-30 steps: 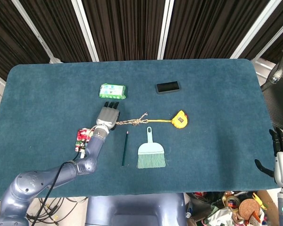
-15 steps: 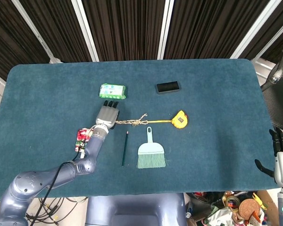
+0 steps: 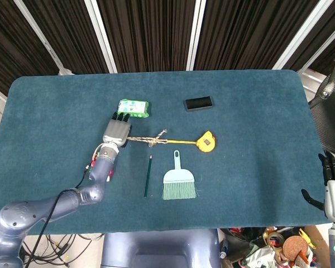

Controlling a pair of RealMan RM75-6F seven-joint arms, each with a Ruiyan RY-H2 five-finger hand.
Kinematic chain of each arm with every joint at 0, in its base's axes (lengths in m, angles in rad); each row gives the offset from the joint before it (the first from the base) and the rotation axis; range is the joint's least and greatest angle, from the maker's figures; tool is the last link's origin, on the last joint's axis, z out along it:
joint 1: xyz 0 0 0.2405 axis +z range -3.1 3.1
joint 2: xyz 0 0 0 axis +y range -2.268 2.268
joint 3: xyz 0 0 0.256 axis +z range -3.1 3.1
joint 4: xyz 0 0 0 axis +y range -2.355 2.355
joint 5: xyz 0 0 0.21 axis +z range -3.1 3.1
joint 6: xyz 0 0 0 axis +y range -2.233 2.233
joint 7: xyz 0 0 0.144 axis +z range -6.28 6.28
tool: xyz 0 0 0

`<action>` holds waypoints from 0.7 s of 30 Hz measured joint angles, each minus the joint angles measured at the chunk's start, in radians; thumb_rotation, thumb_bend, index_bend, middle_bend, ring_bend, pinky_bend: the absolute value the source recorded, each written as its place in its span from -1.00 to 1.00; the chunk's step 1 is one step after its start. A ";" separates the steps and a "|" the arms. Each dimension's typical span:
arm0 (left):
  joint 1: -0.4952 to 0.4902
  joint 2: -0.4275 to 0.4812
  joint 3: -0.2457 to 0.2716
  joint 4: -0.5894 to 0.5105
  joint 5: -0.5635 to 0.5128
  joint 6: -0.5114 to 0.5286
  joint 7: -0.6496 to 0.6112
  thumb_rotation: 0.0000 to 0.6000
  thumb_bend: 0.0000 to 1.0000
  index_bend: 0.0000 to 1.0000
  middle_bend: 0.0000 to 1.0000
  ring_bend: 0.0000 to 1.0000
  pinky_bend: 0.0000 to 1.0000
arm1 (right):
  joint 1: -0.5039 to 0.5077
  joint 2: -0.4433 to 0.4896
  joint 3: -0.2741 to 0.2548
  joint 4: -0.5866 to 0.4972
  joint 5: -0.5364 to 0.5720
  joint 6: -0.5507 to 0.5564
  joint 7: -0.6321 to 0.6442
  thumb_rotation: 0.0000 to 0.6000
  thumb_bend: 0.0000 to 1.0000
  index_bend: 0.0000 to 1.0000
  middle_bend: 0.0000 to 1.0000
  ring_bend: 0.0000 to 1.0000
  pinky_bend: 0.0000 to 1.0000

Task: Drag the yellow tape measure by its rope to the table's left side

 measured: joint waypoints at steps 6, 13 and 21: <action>0.038 0.100 0.004 -0.086 0.025 0.025 -0.017 1.00 -0.10 0.24 -0.83 -1.00 -1.00 | -0.001 -0.001 0.000 -0.001 0.000 0.003 -0.005 1.00 -0.80 -0.81 -0.96 -0.79 -0.62; 0.088 0.260 0.043 -0.235 0.071 0.090 0.012 1.00 -0.10 0.24 -0.83 -1.00 -1.00 | -0.001 -0.002 -0.001 -0.001 -0.001 0.004 -0.010 1.00 -0.80 -0.81 -0.96 -0.79 -0.62; 0.162 0.468 0.098 -0.428 0.099 0.193 0.064 1.00 -0.10 0.25 -0.83 -1.00 -1.00 | -0.002 -0.003 -0.002 -0.004 -0.003 0.007 -0.012 1.00 -0.80 -0.81 -0.96 -0.79 -0.62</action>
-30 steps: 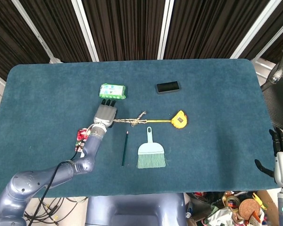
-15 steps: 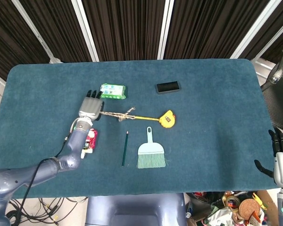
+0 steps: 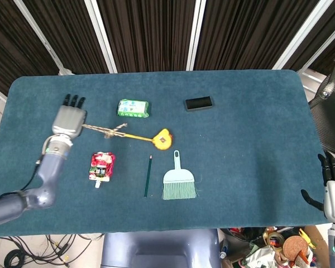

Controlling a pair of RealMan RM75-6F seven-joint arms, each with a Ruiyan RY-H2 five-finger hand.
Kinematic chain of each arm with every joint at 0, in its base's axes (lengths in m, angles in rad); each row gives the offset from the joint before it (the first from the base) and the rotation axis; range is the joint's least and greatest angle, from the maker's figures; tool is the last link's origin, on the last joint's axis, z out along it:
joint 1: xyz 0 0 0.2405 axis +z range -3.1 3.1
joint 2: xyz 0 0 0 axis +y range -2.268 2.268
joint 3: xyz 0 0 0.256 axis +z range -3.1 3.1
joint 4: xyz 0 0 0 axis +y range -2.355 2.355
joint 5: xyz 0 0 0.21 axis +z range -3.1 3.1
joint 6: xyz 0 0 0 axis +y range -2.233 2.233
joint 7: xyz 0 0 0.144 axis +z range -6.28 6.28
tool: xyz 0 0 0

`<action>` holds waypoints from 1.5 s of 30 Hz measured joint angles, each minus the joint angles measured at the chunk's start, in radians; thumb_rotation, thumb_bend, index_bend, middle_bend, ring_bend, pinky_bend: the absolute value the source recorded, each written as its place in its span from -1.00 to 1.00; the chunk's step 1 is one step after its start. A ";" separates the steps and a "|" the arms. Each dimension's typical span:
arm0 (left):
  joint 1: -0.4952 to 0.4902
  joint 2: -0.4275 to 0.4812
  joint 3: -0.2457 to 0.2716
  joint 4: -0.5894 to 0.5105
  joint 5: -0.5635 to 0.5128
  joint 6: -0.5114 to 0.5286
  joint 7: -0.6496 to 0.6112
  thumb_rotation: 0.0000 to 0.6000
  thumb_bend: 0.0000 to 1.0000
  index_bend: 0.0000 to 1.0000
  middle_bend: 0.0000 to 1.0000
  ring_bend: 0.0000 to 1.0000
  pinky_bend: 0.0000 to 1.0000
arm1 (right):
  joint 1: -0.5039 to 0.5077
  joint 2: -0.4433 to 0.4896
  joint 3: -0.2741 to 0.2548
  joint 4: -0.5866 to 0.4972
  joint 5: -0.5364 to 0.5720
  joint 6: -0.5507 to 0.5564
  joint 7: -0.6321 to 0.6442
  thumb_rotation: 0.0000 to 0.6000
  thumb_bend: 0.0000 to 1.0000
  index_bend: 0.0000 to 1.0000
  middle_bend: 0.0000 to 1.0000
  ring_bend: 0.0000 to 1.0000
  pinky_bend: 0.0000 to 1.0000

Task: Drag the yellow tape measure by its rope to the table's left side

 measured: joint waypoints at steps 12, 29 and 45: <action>0.155 0.261 0.080 -0.152 0.067 0.060 -0.076 1.00 -0.09 0.25 -0.83 -1.00 -1.00 | -0.001 -0.002 0.001 0.000 0.000 0.004 -0.006 1.00 -0.80 -0.81 -0.96 -0.79 -0.62; 0.288 0.373 0.131 -0.129 0.245 0.069 -0.269 1.00 -0.09 0.24 -0.83 -1.00 -1.00 | 0.001 -0.007 0.001 -0.004 0.000 0.005 -0.021 1.00 -0.80 -0.81 -0.96 -0.79 -0.62; 0.113 0.110 0.005 -0.060 0.307 -0.039 -0.248 1.00 -0.48 -0.61 -1.00 -1.00 -1.00 | 0.002 -0.007 0.005 0.001 -0.001 0.007 -0.010 1.00 -0.80 -0.81 -0.96 -0.79 -0.62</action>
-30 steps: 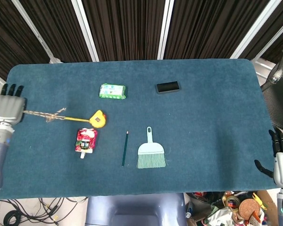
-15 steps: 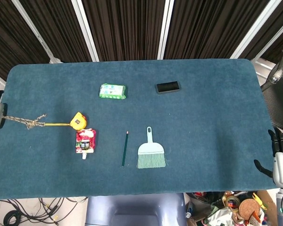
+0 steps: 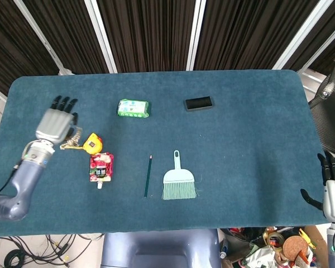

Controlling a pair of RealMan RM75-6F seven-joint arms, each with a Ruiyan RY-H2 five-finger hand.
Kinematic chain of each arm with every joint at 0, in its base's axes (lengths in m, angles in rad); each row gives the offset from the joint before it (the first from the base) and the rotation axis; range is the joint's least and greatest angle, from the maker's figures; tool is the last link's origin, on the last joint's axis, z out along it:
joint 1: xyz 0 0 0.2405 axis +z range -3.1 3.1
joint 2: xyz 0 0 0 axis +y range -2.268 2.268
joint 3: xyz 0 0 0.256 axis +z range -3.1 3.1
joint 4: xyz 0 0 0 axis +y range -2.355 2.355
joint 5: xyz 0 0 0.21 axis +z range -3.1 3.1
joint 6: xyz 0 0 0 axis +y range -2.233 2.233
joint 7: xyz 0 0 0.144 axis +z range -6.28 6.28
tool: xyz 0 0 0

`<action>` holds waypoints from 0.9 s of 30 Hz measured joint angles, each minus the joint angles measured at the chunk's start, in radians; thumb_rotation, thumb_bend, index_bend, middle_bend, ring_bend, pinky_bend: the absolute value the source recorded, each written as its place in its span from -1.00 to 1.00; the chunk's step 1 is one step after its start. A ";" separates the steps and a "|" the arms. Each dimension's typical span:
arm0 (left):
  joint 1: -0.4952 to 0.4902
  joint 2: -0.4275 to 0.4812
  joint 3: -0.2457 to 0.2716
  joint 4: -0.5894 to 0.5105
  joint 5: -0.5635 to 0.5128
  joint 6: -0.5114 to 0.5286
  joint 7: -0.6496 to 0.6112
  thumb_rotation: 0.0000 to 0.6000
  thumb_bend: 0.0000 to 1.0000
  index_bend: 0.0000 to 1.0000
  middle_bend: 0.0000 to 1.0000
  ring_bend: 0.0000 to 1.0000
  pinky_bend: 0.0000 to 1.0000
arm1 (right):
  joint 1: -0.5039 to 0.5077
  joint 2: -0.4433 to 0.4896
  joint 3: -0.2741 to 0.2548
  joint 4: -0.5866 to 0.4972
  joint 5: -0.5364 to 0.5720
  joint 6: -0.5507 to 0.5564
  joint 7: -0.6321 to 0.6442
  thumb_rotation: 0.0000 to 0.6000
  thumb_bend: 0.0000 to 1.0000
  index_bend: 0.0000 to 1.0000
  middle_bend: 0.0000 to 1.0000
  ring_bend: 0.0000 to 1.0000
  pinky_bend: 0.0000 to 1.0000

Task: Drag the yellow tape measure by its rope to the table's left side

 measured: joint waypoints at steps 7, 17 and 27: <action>0.023 0.012 -0.014 -0.101 -0.027 0.044 -0.006 1.00 -0.52 -0.72 -1.00 -1.00 -1.00 | -0.002 -0.004 0.000 0.007 -0.005 0.007 0.001 1.00 -0.80 -0.81 -0.96 -0.79 -0.62; 0.257 0.133 0.056 -0.297 0.165 0.368 -0.114 1.00 -0.52 -0.72 -1.00 -1.00 -1.00 | -0.002 -0.007 -0.002 0.007 -0.008 0.011 -0.011 1.00 -0.80 -0.81 -0.96 -0.79 -0.62; 0.537 0.188 0.172 -0.335 0.353 0.645 -0.359 1.00 -0.52 -0.69 -1.00 -1.00 -1.00 | -0.002 -0.006 -0.004 0.010 -0.022 0.017 -0.013 1.00 -0.80 -0.81 -0.96 -0.79 -0.62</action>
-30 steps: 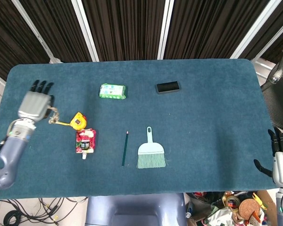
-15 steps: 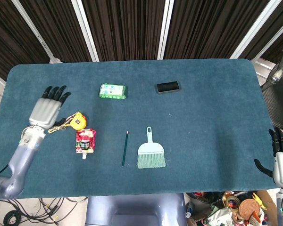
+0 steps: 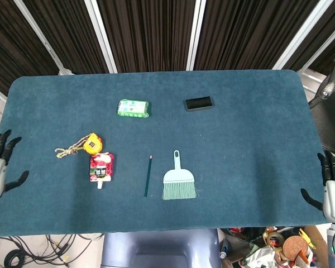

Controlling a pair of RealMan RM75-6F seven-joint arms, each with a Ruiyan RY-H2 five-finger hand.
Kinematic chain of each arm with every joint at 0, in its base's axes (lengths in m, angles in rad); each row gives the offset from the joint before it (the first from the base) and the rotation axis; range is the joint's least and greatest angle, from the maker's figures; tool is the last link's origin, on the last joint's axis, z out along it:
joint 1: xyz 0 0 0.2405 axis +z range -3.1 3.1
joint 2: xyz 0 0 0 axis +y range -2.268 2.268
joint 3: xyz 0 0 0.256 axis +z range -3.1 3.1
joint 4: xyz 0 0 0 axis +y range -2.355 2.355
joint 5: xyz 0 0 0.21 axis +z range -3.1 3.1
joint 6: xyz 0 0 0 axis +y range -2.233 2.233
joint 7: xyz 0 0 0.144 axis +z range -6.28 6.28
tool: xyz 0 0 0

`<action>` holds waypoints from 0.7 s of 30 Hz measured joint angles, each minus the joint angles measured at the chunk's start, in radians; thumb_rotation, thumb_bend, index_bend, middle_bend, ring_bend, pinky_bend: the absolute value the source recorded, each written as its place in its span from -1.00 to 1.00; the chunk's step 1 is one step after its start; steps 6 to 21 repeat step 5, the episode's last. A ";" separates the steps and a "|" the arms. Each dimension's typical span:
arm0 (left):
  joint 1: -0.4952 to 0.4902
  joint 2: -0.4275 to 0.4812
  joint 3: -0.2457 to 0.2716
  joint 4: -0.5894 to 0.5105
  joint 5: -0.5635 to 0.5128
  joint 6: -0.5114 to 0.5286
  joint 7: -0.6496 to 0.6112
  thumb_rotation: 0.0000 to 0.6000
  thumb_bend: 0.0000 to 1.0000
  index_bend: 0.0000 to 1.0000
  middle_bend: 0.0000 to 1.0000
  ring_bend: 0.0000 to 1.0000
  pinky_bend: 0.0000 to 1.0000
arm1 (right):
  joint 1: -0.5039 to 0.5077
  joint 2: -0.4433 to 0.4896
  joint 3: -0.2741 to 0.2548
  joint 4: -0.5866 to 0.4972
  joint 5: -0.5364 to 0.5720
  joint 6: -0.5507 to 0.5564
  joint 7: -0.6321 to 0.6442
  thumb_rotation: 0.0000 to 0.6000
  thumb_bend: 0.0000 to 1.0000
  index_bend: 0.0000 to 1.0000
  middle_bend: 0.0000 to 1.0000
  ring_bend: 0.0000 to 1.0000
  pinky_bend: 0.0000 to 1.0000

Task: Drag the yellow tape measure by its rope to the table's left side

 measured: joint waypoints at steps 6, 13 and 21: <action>0.080 -0.005 0.028 0.064 0.046 0.059 -0.110 1.00 -0.52 -0.66 -1.00 -1.00 -1.00 | 0.001 0.001 0.001 0.003 0.002 -0.003 0.003 1.00 -0.80 -0.81 -0.96 -0.79 -0.62; 0.080 -0.005 0.028 0.064 0.046 0.059 -0.110 1.00 -0.52 -0.66 -1.00 -1.00 -1.00 | 0.001 0.001 0.001 0.003 0.002 -0.003 0.003 1.00 -0.80 -0.81 -0.96 -0.79 -0.62; 0.080 -0.005 0.028 0.064 0.046 0.059 -0.110 1.00 -0.52 -0.66 -1.00 -1.00 -1.00 | 0.001 0.001 0.001 0.003 0.002 -0.003 0.003 1.00 -0.80 -0.81 -0.96 -0.79 -0.62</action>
